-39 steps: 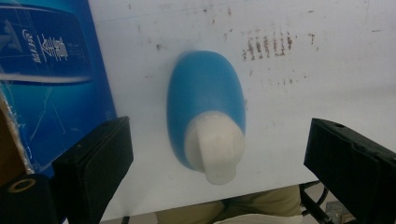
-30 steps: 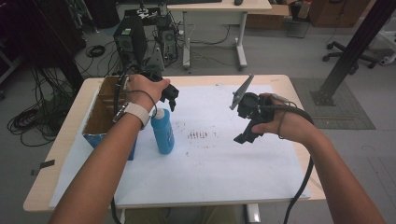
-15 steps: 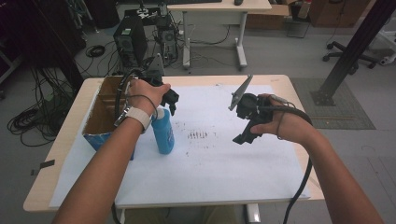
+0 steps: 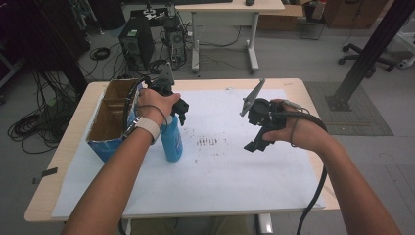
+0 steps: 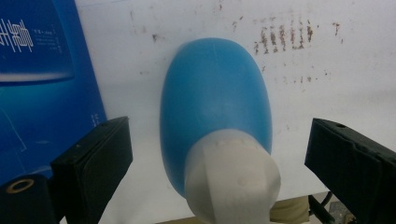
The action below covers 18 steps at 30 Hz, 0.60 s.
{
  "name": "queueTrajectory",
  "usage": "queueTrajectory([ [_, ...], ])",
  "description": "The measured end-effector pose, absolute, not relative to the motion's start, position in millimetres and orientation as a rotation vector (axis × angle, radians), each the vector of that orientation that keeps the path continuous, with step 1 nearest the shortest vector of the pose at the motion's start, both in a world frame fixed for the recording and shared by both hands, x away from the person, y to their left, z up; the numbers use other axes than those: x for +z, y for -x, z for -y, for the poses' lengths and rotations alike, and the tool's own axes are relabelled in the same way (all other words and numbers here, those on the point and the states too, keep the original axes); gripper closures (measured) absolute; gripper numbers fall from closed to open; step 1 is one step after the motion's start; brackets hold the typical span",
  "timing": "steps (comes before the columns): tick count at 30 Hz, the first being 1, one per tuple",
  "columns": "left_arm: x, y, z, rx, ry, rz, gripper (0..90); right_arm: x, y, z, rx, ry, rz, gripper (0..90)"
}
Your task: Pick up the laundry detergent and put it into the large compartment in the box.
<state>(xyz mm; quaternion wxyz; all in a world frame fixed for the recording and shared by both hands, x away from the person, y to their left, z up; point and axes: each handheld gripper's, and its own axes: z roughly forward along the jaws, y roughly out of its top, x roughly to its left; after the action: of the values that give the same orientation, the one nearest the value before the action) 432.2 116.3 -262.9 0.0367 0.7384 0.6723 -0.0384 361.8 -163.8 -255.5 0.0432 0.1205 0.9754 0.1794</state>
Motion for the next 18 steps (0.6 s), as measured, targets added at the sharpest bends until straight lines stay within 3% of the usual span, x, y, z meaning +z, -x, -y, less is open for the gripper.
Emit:
queueTrajectory([
  [18, -276, -432, -114, -0.108, -2.277, -2.070, 9.0, -256, -362, 165, 0.551, -0.371, -2.984, 11.1],
])
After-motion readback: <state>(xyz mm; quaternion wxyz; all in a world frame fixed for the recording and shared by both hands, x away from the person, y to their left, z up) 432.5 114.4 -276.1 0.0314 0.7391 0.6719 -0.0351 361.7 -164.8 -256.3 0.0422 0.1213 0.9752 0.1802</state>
